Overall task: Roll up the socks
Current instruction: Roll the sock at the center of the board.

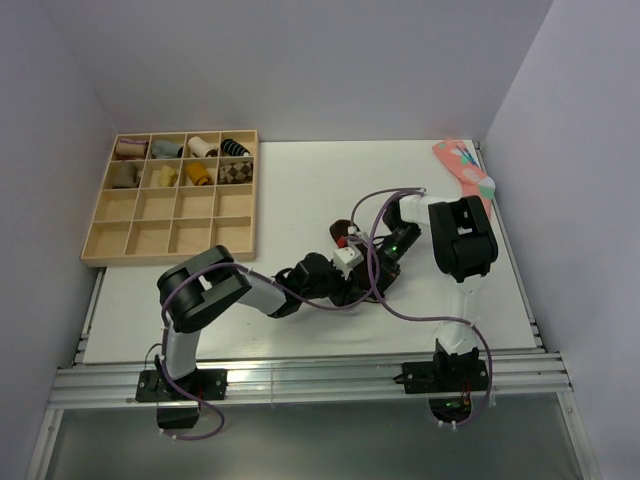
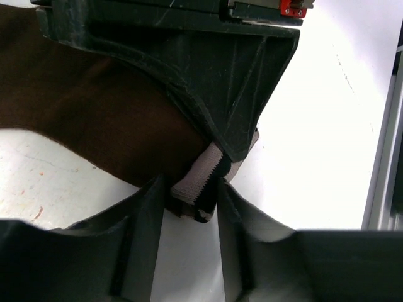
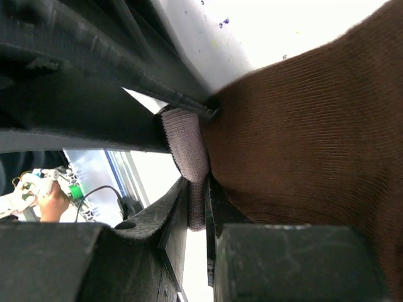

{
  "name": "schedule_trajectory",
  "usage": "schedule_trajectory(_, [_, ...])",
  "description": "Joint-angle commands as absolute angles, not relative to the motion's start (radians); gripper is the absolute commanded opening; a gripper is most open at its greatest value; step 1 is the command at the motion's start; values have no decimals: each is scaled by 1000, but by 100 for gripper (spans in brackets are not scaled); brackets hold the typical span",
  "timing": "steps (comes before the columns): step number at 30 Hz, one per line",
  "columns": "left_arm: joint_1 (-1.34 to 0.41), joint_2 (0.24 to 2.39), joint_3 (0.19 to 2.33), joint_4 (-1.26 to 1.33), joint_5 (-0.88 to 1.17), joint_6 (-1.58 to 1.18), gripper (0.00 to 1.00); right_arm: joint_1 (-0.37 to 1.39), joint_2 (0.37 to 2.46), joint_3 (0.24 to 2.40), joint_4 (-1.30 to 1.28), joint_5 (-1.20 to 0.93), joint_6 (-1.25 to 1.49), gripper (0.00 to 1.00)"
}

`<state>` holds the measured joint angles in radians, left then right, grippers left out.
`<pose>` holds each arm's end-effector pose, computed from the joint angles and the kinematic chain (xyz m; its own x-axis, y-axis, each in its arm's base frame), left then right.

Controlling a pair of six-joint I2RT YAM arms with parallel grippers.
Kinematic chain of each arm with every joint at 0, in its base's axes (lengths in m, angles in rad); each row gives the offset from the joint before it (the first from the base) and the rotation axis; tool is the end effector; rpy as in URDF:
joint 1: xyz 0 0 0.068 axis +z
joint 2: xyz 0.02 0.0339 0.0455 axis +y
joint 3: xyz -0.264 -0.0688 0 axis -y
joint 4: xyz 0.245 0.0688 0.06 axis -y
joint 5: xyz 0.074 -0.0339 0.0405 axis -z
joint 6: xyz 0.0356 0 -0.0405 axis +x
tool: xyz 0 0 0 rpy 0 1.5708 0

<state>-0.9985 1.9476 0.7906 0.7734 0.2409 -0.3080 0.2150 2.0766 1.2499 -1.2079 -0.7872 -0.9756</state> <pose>0.1939 -0.3167 0.1181 -0.4770 0.1968 -0.8566 0.8307 0.4193 -0.3662 0.3010 0.0916 0.1162 -0.6216 -0.7340 -0.2738 -0.6344 0.2665 0.7256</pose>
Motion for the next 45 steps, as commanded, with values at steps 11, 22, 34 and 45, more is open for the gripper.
schedule_trajectory(11, [-1006, 1996, 853, 654, 282, -408, 0, 206, 2010, 1215, -1088, -741, -917, 32])
schedule_trajectory(22, [-1028, 1968, 922, 355, 178, -460, 0, 173, 1800, 1151, -873, -761, -744, 50])
schedule_trajectory(34, [-1022, 1965, 989, 167, 184, -500, 0, -55, 1649, 1120, -766, -899, -692, 49])
schedule_trajectory(45, [-942, 1979, 1055, 11, 305, -535, 0, -107, 1272, 844, -646, -890, -869, 49])
